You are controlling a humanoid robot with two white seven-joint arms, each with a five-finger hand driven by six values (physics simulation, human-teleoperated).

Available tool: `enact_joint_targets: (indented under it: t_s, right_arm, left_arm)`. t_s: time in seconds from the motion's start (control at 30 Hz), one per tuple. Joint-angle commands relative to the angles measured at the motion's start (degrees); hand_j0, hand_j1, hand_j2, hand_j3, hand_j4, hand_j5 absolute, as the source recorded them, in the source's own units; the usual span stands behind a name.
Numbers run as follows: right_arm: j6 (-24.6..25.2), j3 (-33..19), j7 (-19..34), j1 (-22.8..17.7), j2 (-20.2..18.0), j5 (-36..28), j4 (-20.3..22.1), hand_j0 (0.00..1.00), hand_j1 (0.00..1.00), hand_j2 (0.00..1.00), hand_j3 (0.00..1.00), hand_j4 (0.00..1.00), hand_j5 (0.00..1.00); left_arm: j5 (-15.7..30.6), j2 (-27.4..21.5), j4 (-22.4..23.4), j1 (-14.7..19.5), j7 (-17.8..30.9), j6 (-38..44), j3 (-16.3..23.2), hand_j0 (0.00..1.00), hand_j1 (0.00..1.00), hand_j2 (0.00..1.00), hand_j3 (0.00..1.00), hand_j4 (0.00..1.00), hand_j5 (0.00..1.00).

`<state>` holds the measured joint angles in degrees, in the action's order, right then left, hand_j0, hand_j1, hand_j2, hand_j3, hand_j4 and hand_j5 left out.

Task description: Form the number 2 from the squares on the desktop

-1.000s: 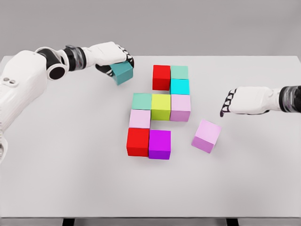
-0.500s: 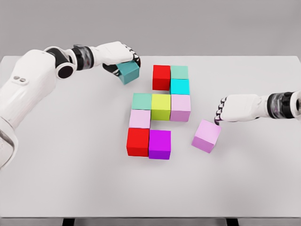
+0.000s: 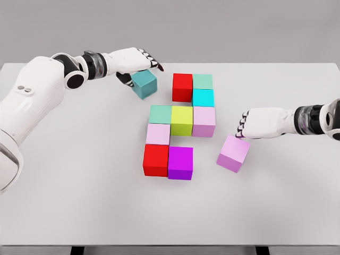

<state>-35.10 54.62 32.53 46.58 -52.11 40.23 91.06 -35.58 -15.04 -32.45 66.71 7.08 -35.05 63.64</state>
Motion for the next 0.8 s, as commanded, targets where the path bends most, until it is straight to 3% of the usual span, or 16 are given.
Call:
enact_joint_targets:
  t_s: [0.0,0.17,0.4,0.5,0.77]
  right_arm:
    - [0.10,-0.04,-0.01,0.00,-0.01,-0.15,0.09,0.67,0.67,0.67,0.67,0.67,0.67]
    - [0.10,-0.04,-0.01,0.00,-0.10,-0.24,1.84,0.67,0.67,0.67,0.67,0.67,0.67]
    - [0.10,0.05,0.08,-0.09,-0.01,-0.59,4.04,0.67,0.67,0.67,0.67,0.67,0.67]
    - [0.10,1.11,0.08,-0.09,-0.01,-0.50,5.18,0.67,0.67,0.67,0.67,0.67,0.67]
    - [0.10,0.93,-0.01,-0.09,-0.01,-0.32,6.41,0.68,0.68,0.68,0.68,0.68,0.68]
  left_arm:
    - [0.25,0.01,0.02,0.00,-0.05,0.05,-0.19,1.00,1.00,1.00,1.00,1.00,1.00]
    - [0.34,-0.26,0.02,0.00,-0.05,0.05,-0.36,1.00,1.00,1.00,1.00,1.00,1.00]
    - [0.34,-5.00,-0.42,-0.44,-0.05,0.05,-0.54,1.00,1.00,1.00,1.00,1.00,1.00]
    - [-0.81,-6.50,-0.42,-0.70,-0.05,0.05,-0.63,0.78,0.78,0.78,0.78,0.78,0.78]
    - [-1.42,-8.43,0.02,-0.97,0.04,0.05,-1.24,0.77,0.77,0.77,0.77,0.77,0.77]
